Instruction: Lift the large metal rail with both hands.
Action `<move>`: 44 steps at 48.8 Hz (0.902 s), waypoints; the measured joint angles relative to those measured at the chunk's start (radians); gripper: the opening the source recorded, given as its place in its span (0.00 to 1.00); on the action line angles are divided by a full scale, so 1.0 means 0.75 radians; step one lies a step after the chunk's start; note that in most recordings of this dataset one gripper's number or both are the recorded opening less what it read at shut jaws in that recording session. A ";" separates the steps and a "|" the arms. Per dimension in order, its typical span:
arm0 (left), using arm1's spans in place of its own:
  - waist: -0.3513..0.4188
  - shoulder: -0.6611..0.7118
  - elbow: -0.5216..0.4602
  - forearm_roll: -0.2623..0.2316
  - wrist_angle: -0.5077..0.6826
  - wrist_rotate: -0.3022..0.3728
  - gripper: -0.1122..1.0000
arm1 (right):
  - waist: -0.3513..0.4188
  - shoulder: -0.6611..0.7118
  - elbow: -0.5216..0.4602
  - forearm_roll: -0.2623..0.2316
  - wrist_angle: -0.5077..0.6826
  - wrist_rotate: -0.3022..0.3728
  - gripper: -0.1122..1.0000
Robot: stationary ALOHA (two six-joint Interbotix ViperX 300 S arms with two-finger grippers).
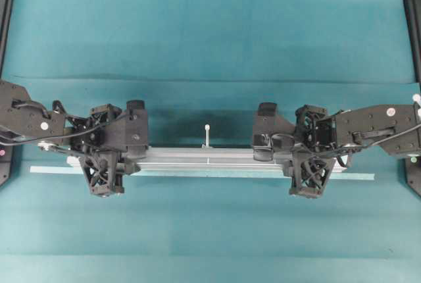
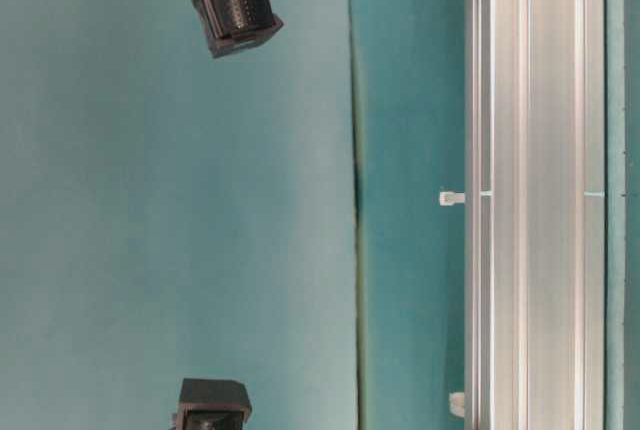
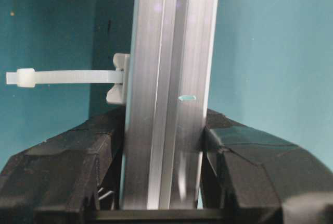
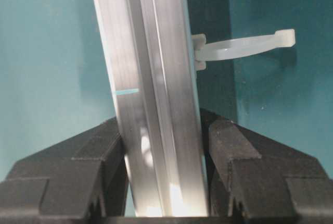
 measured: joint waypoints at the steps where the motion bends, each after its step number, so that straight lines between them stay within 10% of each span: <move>1: 0.000 0.000 -0.002 0.000 -0.002 0.000 0.42 | 0.000 0.000 0.000 0.000 0.002 0.000 0.46; 39: 0.000 0.008 0.016 0.000 -0.051 -0.002 0.42 | 0.002 0.000 0.033 0.004 -0.080 0.008 0.46; 44: 0.000 0.008 0.018 0.000 -0.053 -0.002 0.42 | 0.002 0.002 0.033 0.016 -0.080 0.008 0.64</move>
